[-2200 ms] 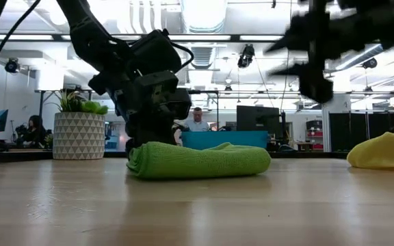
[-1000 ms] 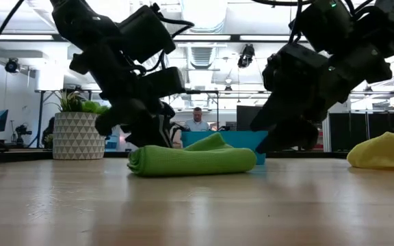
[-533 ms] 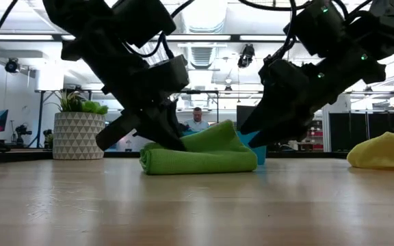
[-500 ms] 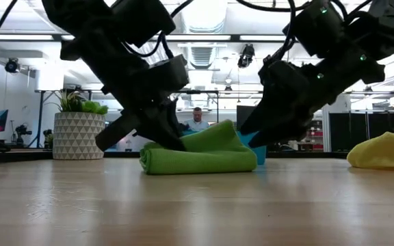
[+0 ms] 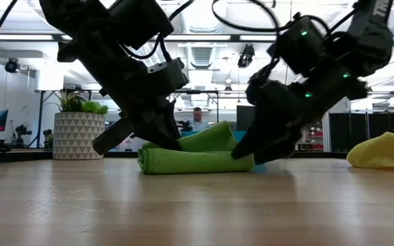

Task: Fold microfiber towels
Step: Fold the green microfiber cloth

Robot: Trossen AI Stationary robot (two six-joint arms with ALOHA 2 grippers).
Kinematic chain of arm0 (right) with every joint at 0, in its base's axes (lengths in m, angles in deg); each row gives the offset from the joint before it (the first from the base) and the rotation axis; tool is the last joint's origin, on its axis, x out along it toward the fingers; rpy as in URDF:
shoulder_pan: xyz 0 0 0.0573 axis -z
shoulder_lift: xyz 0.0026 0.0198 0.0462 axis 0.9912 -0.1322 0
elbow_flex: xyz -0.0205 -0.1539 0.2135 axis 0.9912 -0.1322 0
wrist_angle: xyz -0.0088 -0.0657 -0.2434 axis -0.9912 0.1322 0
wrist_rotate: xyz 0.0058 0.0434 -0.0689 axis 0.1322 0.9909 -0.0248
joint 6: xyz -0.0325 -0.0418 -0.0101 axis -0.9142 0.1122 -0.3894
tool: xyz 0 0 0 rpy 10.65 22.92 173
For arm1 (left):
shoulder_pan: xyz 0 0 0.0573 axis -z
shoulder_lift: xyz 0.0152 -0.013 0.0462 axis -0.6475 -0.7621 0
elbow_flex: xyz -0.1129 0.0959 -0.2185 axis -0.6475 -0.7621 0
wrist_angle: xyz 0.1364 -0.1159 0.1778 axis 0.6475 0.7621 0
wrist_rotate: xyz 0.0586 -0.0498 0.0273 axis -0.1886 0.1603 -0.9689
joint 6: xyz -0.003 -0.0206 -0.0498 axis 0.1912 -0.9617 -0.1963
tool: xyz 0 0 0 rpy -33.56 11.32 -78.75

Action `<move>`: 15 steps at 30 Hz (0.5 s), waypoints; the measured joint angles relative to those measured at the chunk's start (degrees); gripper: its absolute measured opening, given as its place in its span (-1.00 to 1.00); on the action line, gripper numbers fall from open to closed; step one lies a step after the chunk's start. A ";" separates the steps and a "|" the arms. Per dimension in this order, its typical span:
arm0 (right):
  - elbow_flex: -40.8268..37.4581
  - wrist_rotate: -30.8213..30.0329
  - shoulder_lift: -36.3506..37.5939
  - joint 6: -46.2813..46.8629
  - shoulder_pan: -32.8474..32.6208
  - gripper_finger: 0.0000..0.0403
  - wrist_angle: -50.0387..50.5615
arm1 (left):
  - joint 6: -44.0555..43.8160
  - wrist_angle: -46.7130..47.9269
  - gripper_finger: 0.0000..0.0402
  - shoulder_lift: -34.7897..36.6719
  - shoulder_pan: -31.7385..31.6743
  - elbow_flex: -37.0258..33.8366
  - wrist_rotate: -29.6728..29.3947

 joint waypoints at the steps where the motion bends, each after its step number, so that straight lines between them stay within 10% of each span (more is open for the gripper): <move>1: 0.56 0.13 -0.82 0.86 0.37 0.49 -0.42 | 0.00 0.00 -1.00 0.00 0.00 0.00 0.00; 15: 1.28 1.26 -1.55 -0.72 4.76 0.47 0.21 | 0.00 0.02 -1.00 0.00 0.26 -0.02 0.07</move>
